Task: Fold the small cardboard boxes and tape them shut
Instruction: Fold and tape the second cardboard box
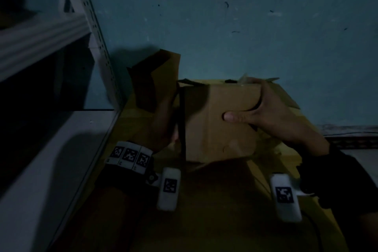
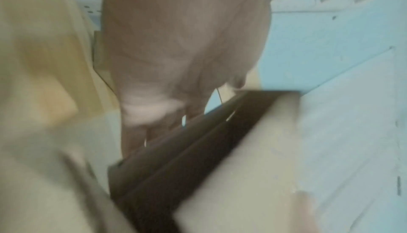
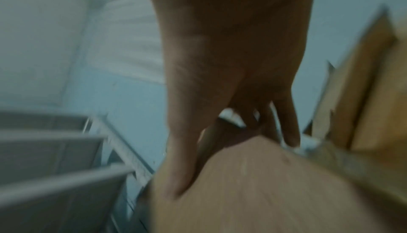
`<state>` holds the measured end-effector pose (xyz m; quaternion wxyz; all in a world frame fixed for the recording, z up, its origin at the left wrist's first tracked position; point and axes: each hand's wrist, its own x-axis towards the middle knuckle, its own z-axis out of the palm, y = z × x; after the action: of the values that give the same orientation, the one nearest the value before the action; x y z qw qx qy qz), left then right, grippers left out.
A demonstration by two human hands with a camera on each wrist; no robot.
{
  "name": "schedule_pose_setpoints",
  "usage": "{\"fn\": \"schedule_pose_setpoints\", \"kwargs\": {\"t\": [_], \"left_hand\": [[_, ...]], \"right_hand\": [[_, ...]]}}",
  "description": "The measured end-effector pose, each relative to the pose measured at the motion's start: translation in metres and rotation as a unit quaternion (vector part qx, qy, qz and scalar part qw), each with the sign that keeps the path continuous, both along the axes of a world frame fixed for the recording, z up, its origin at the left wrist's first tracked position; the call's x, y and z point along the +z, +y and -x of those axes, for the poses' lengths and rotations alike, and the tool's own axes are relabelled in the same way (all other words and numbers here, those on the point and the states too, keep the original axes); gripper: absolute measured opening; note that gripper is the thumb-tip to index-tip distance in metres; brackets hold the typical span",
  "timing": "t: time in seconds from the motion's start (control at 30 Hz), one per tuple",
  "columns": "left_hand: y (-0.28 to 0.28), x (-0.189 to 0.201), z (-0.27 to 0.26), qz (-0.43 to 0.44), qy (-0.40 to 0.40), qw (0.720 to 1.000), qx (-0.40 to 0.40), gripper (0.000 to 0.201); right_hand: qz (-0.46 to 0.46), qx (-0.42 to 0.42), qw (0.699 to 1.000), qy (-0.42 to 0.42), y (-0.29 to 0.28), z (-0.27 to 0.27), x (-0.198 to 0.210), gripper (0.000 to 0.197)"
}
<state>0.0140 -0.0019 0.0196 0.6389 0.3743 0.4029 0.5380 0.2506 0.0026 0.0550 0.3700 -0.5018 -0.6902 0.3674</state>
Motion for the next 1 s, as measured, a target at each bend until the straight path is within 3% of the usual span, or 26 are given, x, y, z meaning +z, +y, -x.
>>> {"fn": "schedule_pose_setpoints", "kwargs": {"t": [0.07,0.1,0.13,0.2,0.23,0.27,0.37,0.5,0.57,0.67,0.77,0.9,1.0], "left_hand": [[-0.006,0.012,-0.003,-0.003,0.009,0.999,-0.050,0.082],[-0.009,0.018,-0.007,-0.014,0.031,0.997,-0.066,0.086],[-0.009,0.020,-0.010,-0.025,0.061,0.996,-0.063,0.073],[-0.007,0.017,-0.015,-0.046,0.130,0.989,-0.058,0.022],[-0.007,0.017,-0.017,-0.046,0.166,0.984,-0.054,0.015],[-0.006,0.015,-0.018,-0.052,0.205,0.976,-0.047,0.023],[-0.005,0.013,-0.014,-0.050,0.174,0.983,-0.004,0.061],[-0.004,0.015,0.002,-0.060,0.181,0.982,-0.018,0.058],[-0.003,0.015,0.004,-0.063,0.198,0.978,-0.023,0.068],[-0.003,0.015,0.000,-0.070,0.211,0.975,-0.020,0.039],[-0.004,0.013,-0.004,-0.074,0.215,0.974,-0.015,0.035],[-0.004,0.014,-0.007,-0.069,0.216,0.974,-0.015,0.042],[-0.006,0.016,-0.010,-0.080,0.224,0.971,-0.016,0.043]], "right_hand": [[-0.022,-0.058,0.998,-0.012,0.005,-0.001,-0.001,0.128],[-0.029,-0.080,0.996,-0.020,0.004,-0.001,0.000,0.131],[-0.034,-0.093,0.995,-0.030,0.002,0.001,0.001,0.133],[-0.051,-0.094,0.993,-0.058,-0.003,0.007,0.001,0.137],[-0.058,-0.088,0.992,-0.073,-0.005,0.010,0.000,0.138],[-0.059,-0.079,0.992,-0.081,-0.005,0.011,-0.001,0.135],[-0.020,-0.045,0.998,-0.047,-0.005,0.010,0.002,0.105],[-0.011,-0.037,0.999,0.021,-0.008,0.000,0.013,0.054],[-0.015,-0.061,0.996,0.056,-0.007,-0.006,0.016,0.042],[-0.022,-0.141,0.985,0.092,0.001,-0.018,0.013,0.037],[-0.070,-0.195,0.977,0.056,0.008,-0.030,0.008,0.029],[-0.134,-0.109,0.985,0.025,0.004,-0.024,0.011,0.028],[-0.144,-0.015,0.989,-0.025,-0.004,-0.009,0.012,0.042]]}}
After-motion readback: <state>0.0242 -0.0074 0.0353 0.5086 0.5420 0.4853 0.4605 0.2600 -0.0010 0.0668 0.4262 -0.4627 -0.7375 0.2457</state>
